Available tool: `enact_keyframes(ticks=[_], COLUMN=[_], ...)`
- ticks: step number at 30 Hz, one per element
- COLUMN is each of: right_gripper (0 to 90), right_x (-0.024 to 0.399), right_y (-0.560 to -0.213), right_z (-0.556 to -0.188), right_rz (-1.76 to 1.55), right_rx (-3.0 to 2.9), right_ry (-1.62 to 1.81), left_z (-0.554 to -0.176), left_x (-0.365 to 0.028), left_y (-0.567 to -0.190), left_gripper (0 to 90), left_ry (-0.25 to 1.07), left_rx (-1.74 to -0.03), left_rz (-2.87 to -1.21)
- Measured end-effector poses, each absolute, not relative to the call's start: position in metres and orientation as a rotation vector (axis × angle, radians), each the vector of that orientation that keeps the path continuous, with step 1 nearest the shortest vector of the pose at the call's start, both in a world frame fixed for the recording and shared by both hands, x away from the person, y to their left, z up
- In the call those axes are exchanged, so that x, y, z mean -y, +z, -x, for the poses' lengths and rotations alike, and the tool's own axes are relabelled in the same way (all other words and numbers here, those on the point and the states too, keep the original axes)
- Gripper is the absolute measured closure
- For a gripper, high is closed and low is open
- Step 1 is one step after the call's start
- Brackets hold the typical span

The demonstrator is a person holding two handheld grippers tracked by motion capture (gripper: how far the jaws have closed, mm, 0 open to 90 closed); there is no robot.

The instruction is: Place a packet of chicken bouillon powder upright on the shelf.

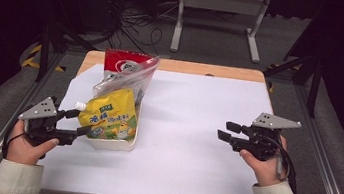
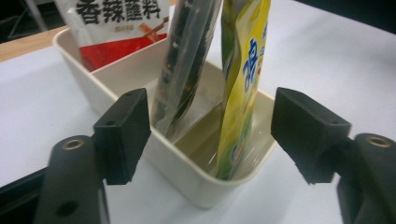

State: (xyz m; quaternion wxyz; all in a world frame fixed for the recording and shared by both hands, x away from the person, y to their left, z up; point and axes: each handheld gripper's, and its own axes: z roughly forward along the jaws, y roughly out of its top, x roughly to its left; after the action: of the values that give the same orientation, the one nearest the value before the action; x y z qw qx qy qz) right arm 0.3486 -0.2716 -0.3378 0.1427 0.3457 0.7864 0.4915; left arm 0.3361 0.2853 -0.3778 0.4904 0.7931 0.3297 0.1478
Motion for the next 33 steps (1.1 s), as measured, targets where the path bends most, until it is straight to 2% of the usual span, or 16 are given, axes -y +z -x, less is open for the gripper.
enact_keyframes(ticks=[7,21,33], right_gripper=[47.7,43.2,40.1], right_x=[0.289,0.328,0.351], right_y=[-0.34,-0.351,-0.373], right_z=[-0.344,-0.33,-0.319], right_rz=[-1.01,-1.042,-0.997], right_rx=[-2.241,-2.187,-2.179], right_ry=[1.381,1.335,1.343], left_z=[-0.326,-0.307,-0.309], left_x=[-0.285,-0.291,-0.287], left_y=[-0.381,-0.402,-0.417], left_gripper=[21.5,16.4,14.4], left_ry=[0.369,0.386,0.371], left_rx=[-0.838,-0.916,-0.949], left_rz=[-1.943,-1.886,-1.893])
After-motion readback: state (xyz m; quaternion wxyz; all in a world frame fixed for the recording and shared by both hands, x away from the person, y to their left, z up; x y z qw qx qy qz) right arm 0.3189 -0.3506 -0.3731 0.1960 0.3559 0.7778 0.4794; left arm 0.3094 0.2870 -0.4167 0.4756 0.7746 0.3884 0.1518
